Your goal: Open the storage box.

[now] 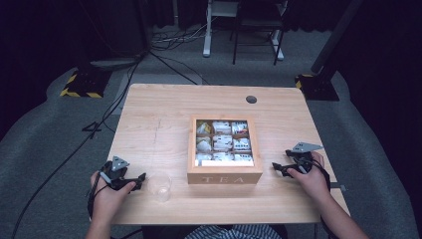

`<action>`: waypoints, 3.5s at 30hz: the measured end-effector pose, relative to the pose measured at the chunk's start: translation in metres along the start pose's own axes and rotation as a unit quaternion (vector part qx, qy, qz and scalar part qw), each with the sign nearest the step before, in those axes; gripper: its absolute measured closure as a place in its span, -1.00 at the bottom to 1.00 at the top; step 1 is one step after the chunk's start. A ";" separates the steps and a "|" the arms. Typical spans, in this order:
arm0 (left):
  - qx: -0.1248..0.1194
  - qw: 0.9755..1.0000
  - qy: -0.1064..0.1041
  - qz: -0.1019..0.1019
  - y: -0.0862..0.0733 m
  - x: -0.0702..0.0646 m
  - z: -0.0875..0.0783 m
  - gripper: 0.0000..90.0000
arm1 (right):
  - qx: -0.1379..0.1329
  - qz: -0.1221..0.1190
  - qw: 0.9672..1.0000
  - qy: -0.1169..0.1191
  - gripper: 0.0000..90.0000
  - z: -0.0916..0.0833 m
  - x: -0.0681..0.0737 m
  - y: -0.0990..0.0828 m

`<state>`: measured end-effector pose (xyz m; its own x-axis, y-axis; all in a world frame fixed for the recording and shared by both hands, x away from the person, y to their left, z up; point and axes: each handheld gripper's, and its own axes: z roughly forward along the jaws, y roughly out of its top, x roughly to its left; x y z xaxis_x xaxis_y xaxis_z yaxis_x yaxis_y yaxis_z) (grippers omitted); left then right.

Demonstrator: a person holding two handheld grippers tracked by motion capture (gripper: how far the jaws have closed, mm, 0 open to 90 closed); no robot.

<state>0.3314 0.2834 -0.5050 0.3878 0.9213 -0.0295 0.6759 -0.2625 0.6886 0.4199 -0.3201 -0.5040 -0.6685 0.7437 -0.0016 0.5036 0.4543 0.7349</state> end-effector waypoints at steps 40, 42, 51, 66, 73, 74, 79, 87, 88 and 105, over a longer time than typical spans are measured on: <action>-0.005 1.000 0.007 -0.004 0.000 0.001 -0.001 -0.60 | -0.022 -0.091 0.981 0.168 0.25 -0.046 0.078 0.035; -0.004 1.000 0.007 -0.003 0.000 0.001 -0.001 -0.60 | -0.028 -0.091 0.981 0.169 0.29 -0.045 0.079 0.036; -0.005 1.000 0.006 -0.003 0.000 0.001 -0.001 -0.60 | -0.036 -0.082 0.982 0.165 0.39 -0.043 0.080 0.037; -0.005 1.000 0.007 -0.004 0.000 0.001 -0.001 -0.60 | -0.034 -0.091 0.983 0.155 0.44 -0.042 0.084 0.037; -0.004 1.000 0.006 -0.004 0.000 0.001 -0.001 -0.60 | -0.041 -0.095 0.984 0.148 0.43 -0.043 0.086 0.038; -0.004 1.000 0.007 -0.003 0.000 0.001 -0.001 -0.60 | -0.043 -0.092 0.984 0.149 0.41 -0.043 0.085 0.039; -0.004 1.000 0.007 -0.003 0.000 0.001 -0.001 -0.60 | -0.053 -0.101 0.984 0.138 0.36 -0.046 0.087 0.042; -0.004 1.000 0.006 -0.003 0.000 0.001 -0.001 -0.60 | -0.080 -0.117 0.983 0.118 0.29 -0.054 0.089 0.045; -0.004 1.000 0.007 -0.003 0.000 0.001 -0.001 -0.60 | -0.083 -0.118 0.983 0.116 0.28 -0.054 0.090 0.046; -0.001 1.000 0.018 -0.011 0.001 0.005 -0.003 -0.48 | -0.127 -0.144 0.979 0.070 0.03 -0.061 0.095 0.062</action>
<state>0.3320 0.2888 -0.5023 0.3493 0.9368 -0.0189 0.6825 -0.2406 0.6901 0.3540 -0.2515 -0.4175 -0.8404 0.5195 -0.1542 0.1426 0.4866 0.8619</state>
